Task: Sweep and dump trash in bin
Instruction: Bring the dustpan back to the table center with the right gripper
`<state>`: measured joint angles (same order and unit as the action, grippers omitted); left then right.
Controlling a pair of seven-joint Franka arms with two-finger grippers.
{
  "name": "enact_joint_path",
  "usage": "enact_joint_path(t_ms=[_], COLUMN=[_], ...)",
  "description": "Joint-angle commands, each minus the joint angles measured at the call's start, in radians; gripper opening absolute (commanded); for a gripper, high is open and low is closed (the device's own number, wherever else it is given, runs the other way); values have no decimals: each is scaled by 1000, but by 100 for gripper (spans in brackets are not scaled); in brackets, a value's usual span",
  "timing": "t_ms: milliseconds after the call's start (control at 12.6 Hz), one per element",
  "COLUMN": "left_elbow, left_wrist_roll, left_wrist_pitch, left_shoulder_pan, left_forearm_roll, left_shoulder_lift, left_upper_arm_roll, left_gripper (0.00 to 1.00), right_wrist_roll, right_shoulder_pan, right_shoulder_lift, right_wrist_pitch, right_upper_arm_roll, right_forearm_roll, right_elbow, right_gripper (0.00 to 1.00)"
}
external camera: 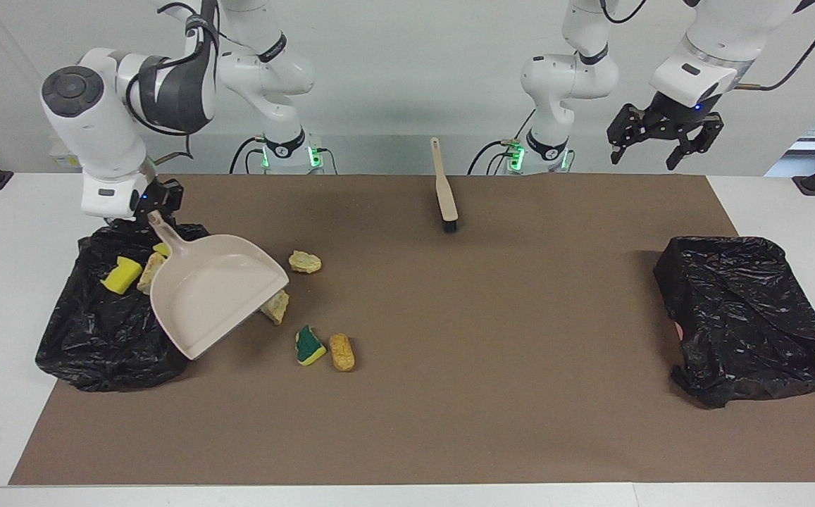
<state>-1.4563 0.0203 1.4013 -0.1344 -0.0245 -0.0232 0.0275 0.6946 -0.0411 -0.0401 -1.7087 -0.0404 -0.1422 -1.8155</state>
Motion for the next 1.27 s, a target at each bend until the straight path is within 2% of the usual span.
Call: enact_joint_path(t_ms=[0,238,556,794,1191], left_elbow=[-16,-16,-16,-16,-16], left_wrist_roll=[1,1,3,3,1], left_wrist_pitch=[-15,-15,-16,-18,-18], left_shoulder_pan=[15,15,13,13,13], left_forearm_roll=[14,14,14,14,14], left_shoulder_lift=[-20,-21,-21,-23,-21], left_upper_arm_roll=[11,11,11,11,11], left_gripper=[100,100,100,100,100], right_wrist_roll=[-333,-606,-884,-1033,-1245], right_shoulder_pan=[79,208,364,481,622], right_shoulder_lift=[6,-32,-108,-208,-406], right_wrist_pitch=[0,-46,-164,-222,-293], right_upper_arm_roll=[-1,-1,-1,-1,-1], right_forearm_roll=[84,110,122,193,199], right_elbow=[-18,-2,22,103,226], right_gripper=[0,0,0,0,0])
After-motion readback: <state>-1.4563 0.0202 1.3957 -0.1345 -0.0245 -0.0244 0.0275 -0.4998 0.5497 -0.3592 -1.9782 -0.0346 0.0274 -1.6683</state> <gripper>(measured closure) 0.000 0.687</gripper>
